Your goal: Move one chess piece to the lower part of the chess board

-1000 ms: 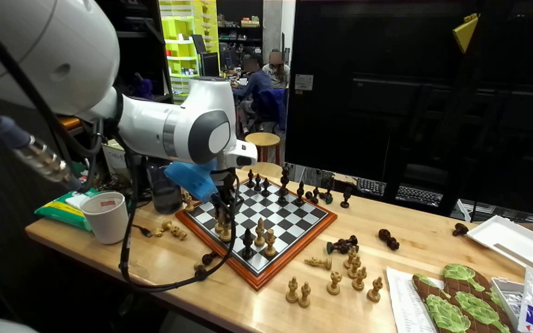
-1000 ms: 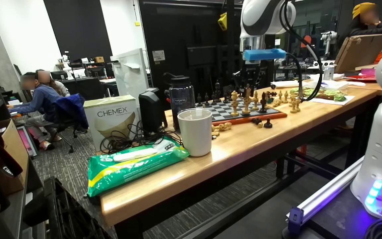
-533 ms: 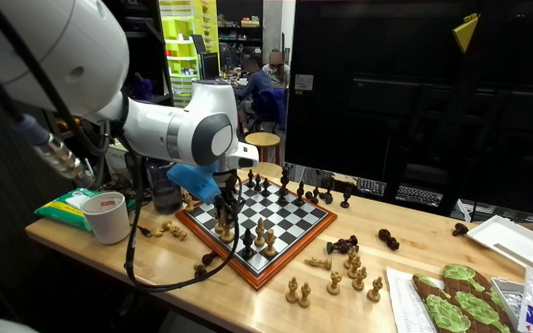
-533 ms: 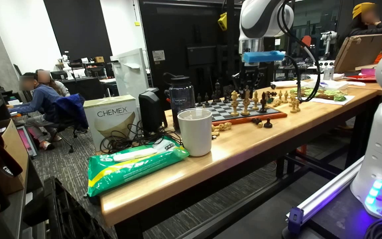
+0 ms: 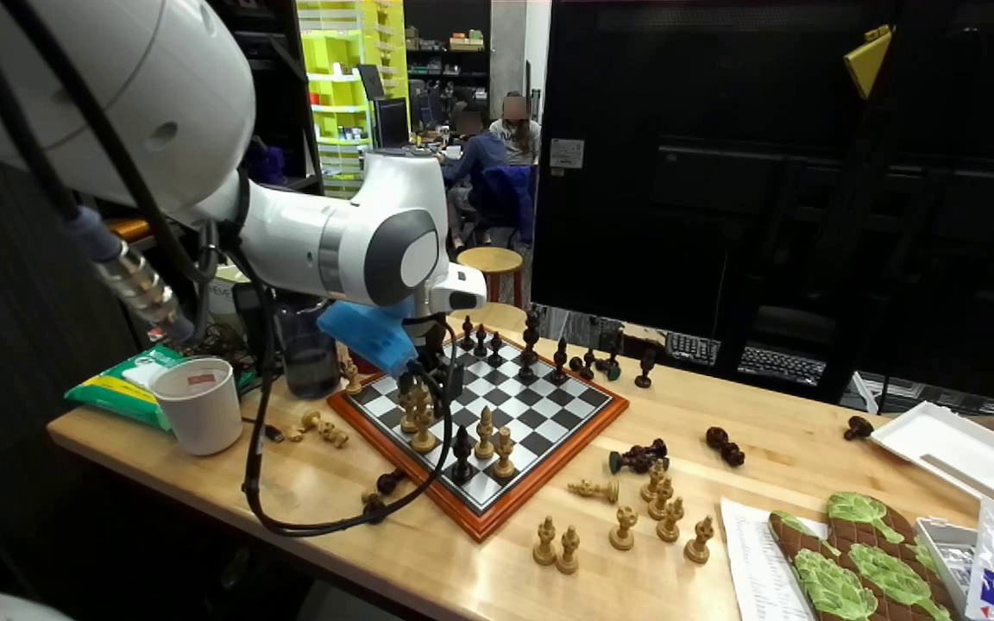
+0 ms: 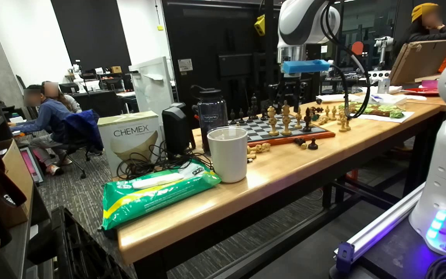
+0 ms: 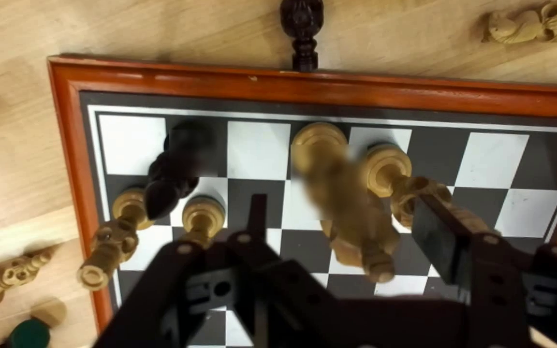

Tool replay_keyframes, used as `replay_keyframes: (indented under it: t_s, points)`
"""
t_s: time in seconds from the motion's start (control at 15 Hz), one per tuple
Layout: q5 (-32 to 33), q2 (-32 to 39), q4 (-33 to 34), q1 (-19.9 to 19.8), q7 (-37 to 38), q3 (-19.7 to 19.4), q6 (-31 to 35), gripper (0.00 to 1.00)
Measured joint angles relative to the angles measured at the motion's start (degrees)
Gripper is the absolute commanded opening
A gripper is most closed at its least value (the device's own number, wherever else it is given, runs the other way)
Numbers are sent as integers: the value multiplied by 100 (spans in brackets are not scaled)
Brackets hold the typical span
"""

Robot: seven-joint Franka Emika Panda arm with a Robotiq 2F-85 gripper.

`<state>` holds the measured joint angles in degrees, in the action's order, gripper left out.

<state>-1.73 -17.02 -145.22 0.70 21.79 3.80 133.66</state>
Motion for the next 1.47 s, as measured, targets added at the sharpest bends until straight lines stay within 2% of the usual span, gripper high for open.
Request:
replay_keyframes:
  t_s: [0.93,1.47]
  points:
    - [62,35,350,-56,-8,0,-74,100]
    - [184,38,608,-57,-7,6,-344,100]
